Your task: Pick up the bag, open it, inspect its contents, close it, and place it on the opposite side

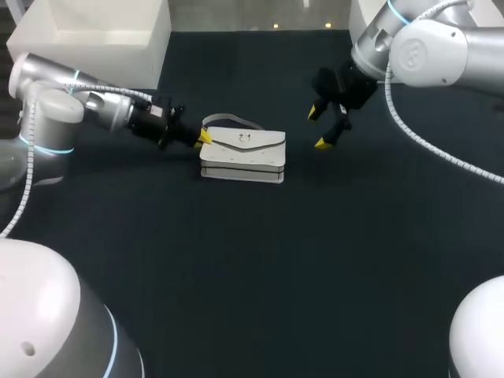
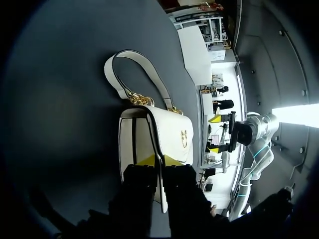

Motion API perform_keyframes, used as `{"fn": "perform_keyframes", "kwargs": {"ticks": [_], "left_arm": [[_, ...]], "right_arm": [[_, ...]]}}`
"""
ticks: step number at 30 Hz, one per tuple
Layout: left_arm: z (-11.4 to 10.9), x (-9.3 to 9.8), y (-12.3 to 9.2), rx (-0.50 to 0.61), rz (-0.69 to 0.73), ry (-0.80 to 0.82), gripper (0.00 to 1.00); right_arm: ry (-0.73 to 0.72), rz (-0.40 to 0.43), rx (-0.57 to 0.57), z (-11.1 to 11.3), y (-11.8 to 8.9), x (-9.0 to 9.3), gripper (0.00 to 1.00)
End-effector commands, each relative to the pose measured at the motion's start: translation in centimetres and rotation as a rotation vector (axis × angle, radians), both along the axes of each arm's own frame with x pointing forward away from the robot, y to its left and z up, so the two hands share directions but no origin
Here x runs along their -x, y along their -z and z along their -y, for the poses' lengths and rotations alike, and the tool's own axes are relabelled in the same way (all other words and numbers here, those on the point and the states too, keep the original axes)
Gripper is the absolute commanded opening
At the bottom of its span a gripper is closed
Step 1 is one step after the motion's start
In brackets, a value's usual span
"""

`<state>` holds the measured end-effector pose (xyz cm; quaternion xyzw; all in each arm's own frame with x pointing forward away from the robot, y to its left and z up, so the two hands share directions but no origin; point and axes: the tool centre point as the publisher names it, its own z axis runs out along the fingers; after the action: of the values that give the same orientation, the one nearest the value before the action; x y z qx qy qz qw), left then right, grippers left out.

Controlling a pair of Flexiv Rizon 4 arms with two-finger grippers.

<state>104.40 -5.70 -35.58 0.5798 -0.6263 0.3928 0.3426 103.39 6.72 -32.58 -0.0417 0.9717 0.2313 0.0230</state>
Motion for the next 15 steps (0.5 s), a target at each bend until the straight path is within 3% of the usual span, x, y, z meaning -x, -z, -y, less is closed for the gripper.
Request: {"fn": "perform_keyframes", "kwargs": {"ticks": [1, 15], "left_arm": [[0.9, 0.1, 0.3, 0.007, 0.015, -0.020, 0.00], [2.7, -1.9, -0.1, 0.035, 0.040, -0.040, 0.00]], "right_arm": [[-0.001, -0.002, -0.001, 0.0, 0.0, -0.1, 1.00], [-0.001, -0.002, -0.001, 0.0, 0.0, -0.1, 1.00]]}}
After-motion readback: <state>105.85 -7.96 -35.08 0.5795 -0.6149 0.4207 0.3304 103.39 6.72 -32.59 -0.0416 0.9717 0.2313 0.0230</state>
